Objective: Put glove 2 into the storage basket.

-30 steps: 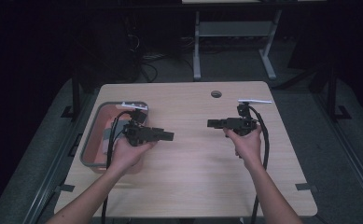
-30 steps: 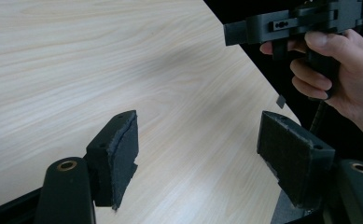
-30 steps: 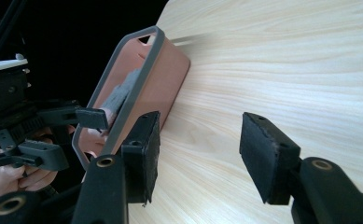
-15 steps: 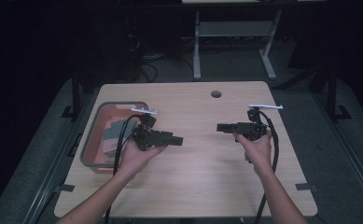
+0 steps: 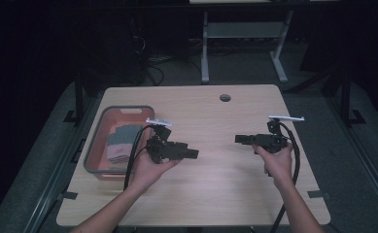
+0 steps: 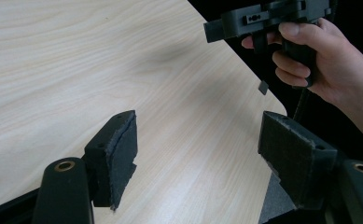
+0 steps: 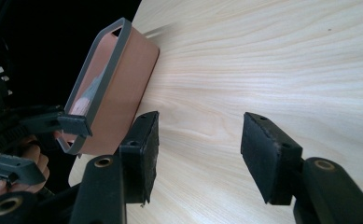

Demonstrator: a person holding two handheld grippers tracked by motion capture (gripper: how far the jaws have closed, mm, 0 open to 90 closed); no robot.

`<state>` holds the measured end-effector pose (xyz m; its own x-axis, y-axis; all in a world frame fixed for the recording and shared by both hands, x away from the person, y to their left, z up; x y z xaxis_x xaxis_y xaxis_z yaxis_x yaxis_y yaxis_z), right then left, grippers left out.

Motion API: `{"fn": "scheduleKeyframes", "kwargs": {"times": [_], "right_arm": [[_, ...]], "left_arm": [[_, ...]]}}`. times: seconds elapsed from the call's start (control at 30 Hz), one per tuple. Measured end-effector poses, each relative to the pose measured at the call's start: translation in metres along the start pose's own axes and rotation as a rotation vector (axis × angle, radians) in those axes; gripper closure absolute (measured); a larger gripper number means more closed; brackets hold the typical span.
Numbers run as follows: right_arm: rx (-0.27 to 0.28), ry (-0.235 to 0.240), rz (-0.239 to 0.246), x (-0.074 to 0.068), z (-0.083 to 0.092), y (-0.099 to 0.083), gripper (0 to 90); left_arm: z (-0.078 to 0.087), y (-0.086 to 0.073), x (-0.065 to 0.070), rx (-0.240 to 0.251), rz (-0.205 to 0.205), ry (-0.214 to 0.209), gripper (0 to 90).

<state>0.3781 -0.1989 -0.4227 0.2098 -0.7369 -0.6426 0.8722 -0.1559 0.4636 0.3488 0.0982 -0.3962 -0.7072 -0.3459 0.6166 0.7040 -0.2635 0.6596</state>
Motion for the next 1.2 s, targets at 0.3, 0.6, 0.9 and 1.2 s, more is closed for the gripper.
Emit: {"fn": "scheduleKeyframes", "kwargs": {"times": [0.3,0.6,0.9,1.2], "right_arm": [[-0.001,-0.003,-0.028,0.017,0.006,-0.012,45.7],[0.000,-0.009,-0.042,0.030,0.012,-0.023,45.3],[0.000,-0.009,-0.071,0.045,0.019,-0.038,45.1],[0.003,-0.001,-0.090,0.057,0.022,-0.053,44.5]], "left_arm": [[-0.012,-0.010,-0.001,0.005,0.000,-0.010,28.0],[-0.020,-0.019,-0.002,0.009,-0.004,-0.018,28.1],[-0.026,-0.031,-0.004,0.009,-0.009,-0.014,28.1],[-0.035,-0.041,-0.007,0.002,-0.015,-0.015,28.1]]}}
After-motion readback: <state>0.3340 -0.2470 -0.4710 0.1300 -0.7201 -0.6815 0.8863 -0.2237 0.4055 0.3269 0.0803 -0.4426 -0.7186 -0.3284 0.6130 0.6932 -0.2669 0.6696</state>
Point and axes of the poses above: each handheld gripper's, and its own axes: z roughly backward along the jaws, y roughly out of its top, x roughly to its right, the point moved 4 cm from there along -z, roughly forward along the jaws, and after that the axes turned 10 degrees about -y, right-handed, at the moved point
